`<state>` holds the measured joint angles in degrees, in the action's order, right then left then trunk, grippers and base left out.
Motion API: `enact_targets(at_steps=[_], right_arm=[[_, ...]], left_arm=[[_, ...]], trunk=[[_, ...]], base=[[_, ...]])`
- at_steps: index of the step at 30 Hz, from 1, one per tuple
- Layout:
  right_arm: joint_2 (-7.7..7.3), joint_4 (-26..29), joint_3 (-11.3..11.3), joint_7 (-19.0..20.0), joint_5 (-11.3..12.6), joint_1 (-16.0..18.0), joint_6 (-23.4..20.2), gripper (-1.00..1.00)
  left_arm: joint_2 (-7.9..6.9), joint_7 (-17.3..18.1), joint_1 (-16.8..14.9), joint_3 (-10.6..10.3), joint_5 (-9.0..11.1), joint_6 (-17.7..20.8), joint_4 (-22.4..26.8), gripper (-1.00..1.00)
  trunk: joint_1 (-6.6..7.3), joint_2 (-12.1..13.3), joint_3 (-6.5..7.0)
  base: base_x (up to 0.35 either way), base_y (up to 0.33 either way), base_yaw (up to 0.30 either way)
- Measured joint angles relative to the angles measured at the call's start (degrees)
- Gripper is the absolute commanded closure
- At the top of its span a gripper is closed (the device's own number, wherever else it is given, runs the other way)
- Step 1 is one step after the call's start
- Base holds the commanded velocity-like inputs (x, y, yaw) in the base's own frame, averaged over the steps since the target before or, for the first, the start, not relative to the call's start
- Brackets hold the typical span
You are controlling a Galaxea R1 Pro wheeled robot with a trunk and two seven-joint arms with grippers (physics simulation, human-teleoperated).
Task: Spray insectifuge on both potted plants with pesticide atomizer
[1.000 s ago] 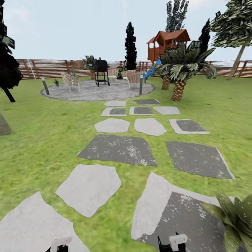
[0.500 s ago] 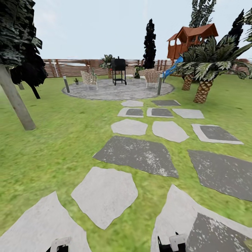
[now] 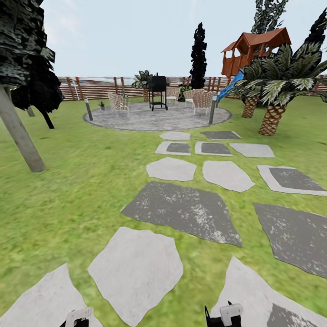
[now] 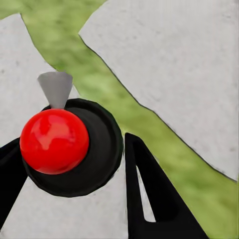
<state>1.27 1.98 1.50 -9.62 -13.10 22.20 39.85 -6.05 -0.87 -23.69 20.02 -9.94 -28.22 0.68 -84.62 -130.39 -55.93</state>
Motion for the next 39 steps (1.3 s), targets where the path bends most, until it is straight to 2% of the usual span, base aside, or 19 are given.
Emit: enact_targets(at_steps=[32,34,37,39], right_arm=[[-0.48,-0.04,0.0,-0.1,0.0,-0.16,0.08,-1.0],[-0.54,0.03,-0.01,-0.23,0.05,-1.45,2.32,-1.0],[-0.54,-0.03,-0.02,-0.3,0.04,-2.95,13.08,-1.0],[-0.43,-0.02,-0.04,-0.22,0.04,-3.27,15.55,-1.0]], left_arm=[[0.0,0.1,0.0,-0.01,-0.08,0.04,0.0,1.0],[0.0,0.09,0.0,0.0,-0.08,0.04,0.0,1.0],[0.0,0.06,0.02,0.0,-0.08,0.02,0.0,1.0],[-0.05,0.03,0.01,0.01,-0.07,0.03,0.0,1.0]], trunk=[[0.0,0.0,0.0],[0.0,0.0,0.0],[0.0,0.0,0.0],[0.0,0.0,0.0]], base=[[0.339,0.0,0.0],[0.339,0.0,0.0],[0.339,0.0,0.0],[0.339,0.0,0.0]])
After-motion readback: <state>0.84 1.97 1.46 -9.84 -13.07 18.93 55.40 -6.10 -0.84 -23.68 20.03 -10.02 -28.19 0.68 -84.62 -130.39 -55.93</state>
